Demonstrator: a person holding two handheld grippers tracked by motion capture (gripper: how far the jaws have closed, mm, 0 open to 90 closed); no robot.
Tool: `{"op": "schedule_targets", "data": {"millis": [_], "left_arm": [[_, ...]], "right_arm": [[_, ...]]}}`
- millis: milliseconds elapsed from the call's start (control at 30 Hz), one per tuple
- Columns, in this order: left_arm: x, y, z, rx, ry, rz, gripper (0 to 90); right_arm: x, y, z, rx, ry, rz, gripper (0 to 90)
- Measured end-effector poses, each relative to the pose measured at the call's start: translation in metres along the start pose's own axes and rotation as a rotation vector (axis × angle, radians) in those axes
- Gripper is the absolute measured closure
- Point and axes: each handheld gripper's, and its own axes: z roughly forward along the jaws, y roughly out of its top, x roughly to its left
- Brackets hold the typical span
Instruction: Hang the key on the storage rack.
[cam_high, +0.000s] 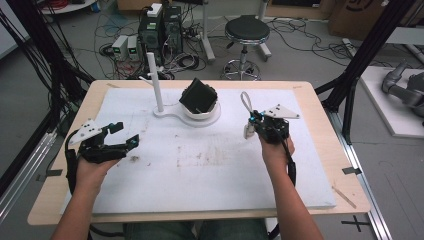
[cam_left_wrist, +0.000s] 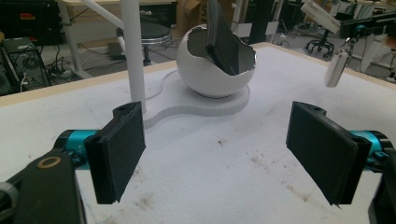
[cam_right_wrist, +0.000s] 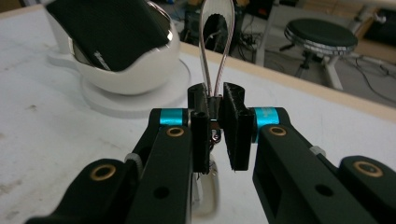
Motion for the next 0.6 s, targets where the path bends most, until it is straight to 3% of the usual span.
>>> {"op": "schedule_targets", "data": {"millis": [233, 600], "left_arm": [[0.003, 0.000, -0.004, -0.010, 0.013, -0.009, 19.5], [0.004, 0.001, -0.009, -0.018, 0.007, -0.008, 19.5]], "right_arm": [[0.024, 0.021, -0.003, -0.055, 0.047, -0.056, 83.3], [0.053, 0.046, 0.004, -0.094, 0.105, -0.100, 83.3]]}}
